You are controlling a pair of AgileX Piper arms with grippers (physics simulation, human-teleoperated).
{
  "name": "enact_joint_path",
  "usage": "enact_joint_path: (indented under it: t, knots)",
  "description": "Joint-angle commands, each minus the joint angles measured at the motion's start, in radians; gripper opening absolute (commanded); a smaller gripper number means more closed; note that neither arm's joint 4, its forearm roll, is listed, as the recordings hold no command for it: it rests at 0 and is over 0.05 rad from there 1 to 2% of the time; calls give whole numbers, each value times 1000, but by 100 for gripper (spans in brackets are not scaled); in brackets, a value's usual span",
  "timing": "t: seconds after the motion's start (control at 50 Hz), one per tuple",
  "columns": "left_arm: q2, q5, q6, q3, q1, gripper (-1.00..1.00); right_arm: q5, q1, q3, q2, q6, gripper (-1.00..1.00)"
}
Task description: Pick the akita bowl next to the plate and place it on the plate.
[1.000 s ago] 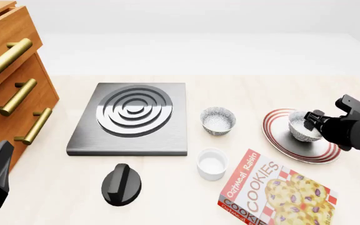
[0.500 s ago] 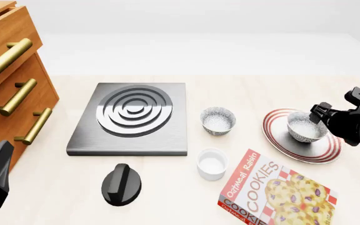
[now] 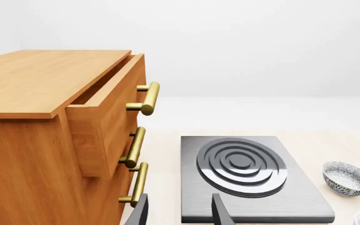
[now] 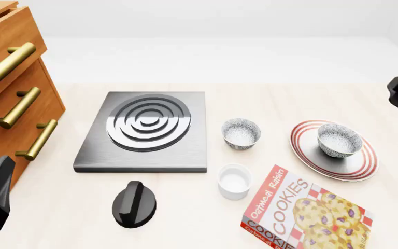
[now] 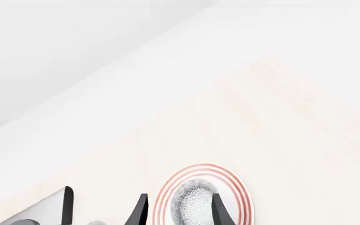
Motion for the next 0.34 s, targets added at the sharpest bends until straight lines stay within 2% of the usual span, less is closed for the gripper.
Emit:
enact_joint_path:
  t: [0.02,0.14,0.34]
  knots:
    - [0,0,0,0,0,100,-11,-5,75,-290,-52,100]
    - [0,0,0,0,0,100,-39,8,136,-420,-56,100]
    - [0,0,0,0,0,100,-211,23,230,-431,-66,100]
